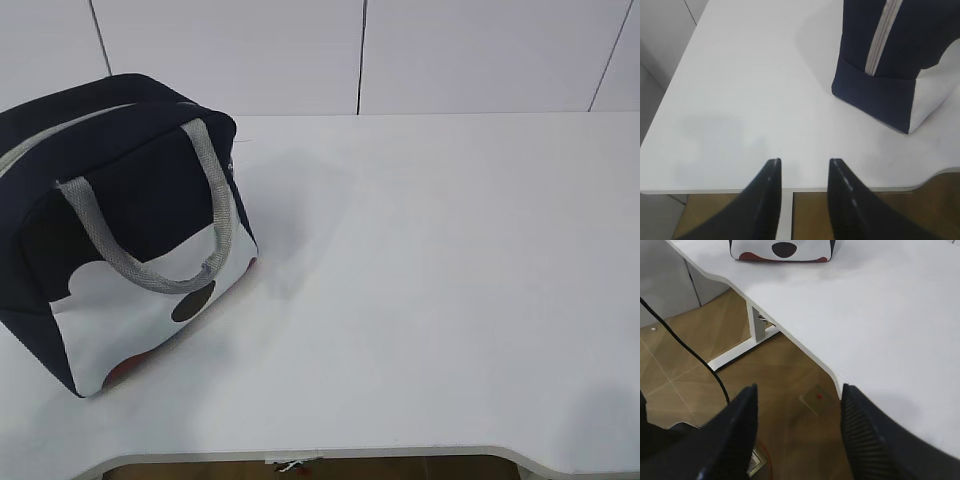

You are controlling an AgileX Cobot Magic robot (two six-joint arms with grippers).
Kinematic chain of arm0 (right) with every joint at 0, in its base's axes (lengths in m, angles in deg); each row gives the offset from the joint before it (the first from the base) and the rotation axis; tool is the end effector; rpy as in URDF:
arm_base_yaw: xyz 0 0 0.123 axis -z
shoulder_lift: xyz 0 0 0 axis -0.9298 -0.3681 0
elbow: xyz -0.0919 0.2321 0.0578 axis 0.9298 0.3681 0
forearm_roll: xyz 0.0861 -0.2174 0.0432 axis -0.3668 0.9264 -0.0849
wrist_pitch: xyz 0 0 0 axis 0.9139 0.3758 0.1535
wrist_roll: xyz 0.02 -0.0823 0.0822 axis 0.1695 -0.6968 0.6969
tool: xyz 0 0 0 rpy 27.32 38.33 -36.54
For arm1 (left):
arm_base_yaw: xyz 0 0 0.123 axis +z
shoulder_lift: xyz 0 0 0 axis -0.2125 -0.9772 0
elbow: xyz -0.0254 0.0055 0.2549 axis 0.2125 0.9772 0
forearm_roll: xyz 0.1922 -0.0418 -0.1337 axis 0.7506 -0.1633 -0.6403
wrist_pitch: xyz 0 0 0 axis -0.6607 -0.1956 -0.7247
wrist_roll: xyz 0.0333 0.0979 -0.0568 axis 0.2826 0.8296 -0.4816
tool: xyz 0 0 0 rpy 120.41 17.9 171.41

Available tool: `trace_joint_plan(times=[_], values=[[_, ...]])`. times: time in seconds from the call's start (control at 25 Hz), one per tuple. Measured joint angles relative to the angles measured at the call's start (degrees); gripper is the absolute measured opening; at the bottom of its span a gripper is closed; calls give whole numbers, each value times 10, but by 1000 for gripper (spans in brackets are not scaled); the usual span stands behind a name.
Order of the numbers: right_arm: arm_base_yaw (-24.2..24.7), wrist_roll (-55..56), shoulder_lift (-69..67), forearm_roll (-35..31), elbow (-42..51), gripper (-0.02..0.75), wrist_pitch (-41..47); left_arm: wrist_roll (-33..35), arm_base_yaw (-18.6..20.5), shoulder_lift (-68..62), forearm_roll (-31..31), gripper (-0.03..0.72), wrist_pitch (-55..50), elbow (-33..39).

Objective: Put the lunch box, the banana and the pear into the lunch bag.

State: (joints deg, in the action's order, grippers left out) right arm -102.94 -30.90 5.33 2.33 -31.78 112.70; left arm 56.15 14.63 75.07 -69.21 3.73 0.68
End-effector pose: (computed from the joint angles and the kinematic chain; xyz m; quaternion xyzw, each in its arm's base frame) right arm -0.0012 0.0147 0.2729 -0.3619 0.7891 0.1463 0.4743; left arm 0.0317 0.0039 0.2597 -0.0081 0.8617 0.0290 0.5065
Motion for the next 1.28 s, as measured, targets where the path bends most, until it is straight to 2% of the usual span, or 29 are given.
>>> trace_joint_plan(times=[0.52, 0.84, 1.28], values=[[0, -11, 0, 20, 48, 435, 1, 0, 0, 0, 0, 243, 0, 0], [0, -13, 0, 28, 71, 435, -57, 0, 0, 0, 0, 243, 0, 0], [0, -6, 0, 39, 73, 435, -62, 0, 0, 0, 0, 243, 0, 0]])
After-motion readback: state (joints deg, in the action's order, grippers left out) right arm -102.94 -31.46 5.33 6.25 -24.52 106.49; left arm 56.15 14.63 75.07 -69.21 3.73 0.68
